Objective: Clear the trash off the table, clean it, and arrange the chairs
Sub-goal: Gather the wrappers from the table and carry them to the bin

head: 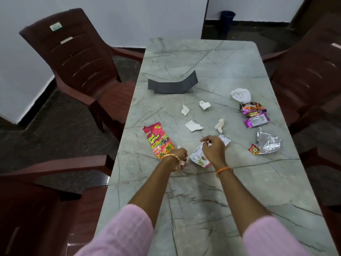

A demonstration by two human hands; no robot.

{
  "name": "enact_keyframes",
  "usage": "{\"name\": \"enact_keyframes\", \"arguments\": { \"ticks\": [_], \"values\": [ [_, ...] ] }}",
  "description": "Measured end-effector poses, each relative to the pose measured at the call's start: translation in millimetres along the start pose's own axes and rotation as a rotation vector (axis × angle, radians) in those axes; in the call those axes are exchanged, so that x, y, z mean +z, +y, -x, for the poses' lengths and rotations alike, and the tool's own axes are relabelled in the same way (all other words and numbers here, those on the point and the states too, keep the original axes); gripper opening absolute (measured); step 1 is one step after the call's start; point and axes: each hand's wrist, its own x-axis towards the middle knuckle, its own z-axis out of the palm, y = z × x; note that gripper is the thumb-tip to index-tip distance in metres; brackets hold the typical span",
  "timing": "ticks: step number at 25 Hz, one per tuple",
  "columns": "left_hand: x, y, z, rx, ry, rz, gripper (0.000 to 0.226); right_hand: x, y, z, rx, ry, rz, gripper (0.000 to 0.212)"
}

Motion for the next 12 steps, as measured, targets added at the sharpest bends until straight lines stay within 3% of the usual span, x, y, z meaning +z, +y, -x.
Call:
{"name": "enact_keyframes", "arguments": {
  "ticks": [4,7,10,12],
  "values": [
    [-22,34,-10,0.009,0.022,-0.074,0.039,-15,23,-71,-0.085,-0.157,0.409,0.045],
    [-38,51,-16,0.057,0.047,-0.085,0.033,-11,41,-87,-0.123,-0.137,0.483,0.031],
    [-40,60,-23,0.069,0.025,-0.072,0.025,-7,39,-93,-0.011,0.052,0.34,0.025],
    [-31,67,-31,0.098,-0.022,0.012,0.017,1,21,-88,0.133,0.086,0.008,0.015]
  ]
}}
